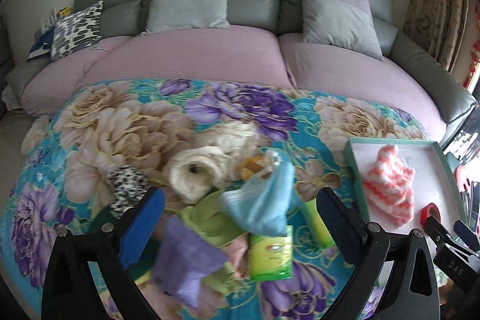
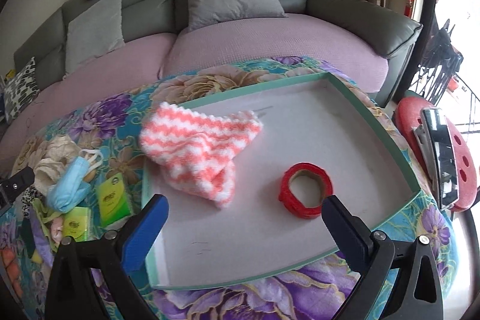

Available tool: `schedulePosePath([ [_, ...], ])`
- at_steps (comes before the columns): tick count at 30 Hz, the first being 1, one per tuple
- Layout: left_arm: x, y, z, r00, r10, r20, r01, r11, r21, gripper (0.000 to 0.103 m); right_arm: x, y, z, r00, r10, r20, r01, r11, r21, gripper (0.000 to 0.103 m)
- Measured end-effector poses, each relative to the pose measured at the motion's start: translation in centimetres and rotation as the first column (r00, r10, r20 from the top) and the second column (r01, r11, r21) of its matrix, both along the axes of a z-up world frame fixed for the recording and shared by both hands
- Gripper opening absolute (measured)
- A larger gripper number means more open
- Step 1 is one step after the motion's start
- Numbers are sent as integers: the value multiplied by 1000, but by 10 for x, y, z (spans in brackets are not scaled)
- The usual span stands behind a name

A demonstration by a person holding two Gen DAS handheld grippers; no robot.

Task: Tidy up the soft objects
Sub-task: 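Reach the left tool to the green-and-yellow sponge and grasp it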

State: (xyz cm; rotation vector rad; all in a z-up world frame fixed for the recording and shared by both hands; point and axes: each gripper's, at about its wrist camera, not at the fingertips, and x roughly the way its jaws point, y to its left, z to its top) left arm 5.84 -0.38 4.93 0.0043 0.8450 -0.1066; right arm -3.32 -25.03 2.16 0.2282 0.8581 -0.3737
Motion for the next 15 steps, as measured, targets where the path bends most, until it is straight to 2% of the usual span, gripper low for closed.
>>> schedulePosePath([
  [9,-12,68,10,992,124,18,-124,992,5,101,12,62,11,985,166,57,-169,983,66,103],
  [15,-17,114,13,969,244,31,-244,970,-10,101,23,99,6,966,253,55,-256,965,56,103],
])
